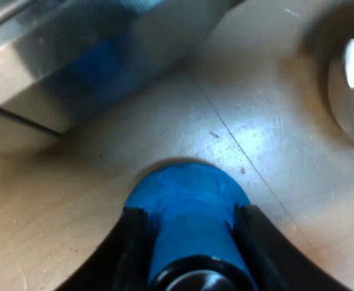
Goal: Grind coffee beans and then tamp
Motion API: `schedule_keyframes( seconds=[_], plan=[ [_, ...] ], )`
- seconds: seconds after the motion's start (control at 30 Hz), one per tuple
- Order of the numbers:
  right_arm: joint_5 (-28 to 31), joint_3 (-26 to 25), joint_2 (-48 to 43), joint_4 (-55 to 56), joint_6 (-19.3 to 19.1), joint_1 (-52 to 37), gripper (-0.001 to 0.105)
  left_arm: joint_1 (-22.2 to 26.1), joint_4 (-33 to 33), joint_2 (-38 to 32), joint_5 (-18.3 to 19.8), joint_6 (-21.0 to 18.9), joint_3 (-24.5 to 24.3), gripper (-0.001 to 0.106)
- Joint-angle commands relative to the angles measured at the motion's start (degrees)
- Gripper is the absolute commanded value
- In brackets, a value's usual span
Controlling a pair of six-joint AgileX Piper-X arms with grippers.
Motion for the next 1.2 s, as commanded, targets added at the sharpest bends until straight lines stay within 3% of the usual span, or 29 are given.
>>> schedule_keyframes(
  seconds=[0.03, 0.37, 0.63, 1.0, 1.2],
  plan=[
    [0.07, -0.4, -0.11, -0.82, -0.17, 0.14, 0.07, 0.05, 2.64, -2.46, -3.4, 1.19, -1.56, 0.001],
    [0.07, -0.4, -0.11, -0.82, -0.17, 0.14, 0.07, 0.05, 7.34, -17.27, -3.39, 1.61, -1.61, 0.001],
    [0.24, -0.4, -0.11, -0.41, -0.17, 0.14, 0.07, 0.05, 14.68, -30.94, -3.18, 1.37, -1.61, 0.001],
    [0.37, -0.4, -7.38, 8.76, -0.03, 0.14, 0.07, 0.05, 20.17, -40.5, -1.79, 1.89, -1.61, 0.001],
    [1.44, -0.4, -11.77, 18.02, -0.03, 0.14, 0.07, 0.05, 20.17, -40.91, 2.04, 1.78, -1.61, 0.001]
  ],
)
